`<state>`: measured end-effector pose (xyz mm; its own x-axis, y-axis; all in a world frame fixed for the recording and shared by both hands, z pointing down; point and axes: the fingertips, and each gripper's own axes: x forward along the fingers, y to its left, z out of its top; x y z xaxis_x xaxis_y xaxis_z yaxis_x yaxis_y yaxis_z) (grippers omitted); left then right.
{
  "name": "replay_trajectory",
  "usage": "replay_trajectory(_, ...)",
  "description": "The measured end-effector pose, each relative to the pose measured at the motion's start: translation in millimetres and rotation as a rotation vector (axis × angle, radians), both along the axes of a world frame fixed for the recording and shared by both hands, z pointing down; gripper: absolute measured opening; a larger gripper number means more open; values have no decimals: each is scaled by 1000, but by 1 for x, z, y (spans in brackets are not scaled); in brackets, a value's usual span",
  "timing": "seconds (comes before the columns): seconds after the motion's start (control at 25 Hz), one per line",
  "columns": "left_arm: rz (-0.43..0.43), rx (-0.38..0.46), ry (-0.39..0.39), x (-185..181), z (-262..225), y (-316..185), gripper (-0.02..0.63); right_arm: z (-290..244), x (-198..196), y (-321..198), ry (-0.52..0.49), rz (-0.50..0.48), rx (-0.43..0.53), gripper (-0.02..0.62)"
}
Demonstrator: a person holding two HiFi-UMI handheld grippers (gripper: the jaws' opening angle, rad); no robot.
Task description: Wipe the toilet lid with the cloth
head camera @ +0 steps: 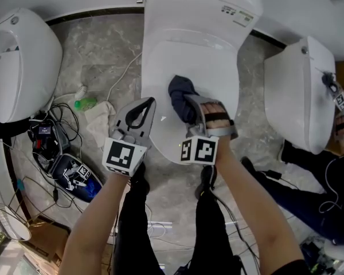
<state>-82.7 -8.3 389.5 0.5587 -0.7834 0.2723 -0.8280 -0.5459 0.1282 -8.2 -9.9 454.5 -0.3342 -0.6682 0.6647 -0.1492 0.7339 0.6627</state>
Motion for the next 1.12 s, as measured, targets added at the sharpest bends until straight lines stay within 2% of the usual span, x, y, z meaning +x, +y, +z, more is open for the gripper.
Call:
replay_trajectory(0.24, -13, -19, 12, -5, 1, -4, 9, -5, -19, -106, 48, 8, 88, 98)
replay_trajectory(0.44, -15, -13, 2, -15, 5, -2, 9, 10, -31, -146, 119, -4, 92, 98)
replay_trajectory(0.72, -29, -13, 2, -27, 6, -7, 9, 29, -41, -141, 166, -24, 39, 98)
replay_trajectory(1.12, -32, -32, 8, -27, 7, -4, 9, 37, -62, -87, 159, -114, 14, 98)
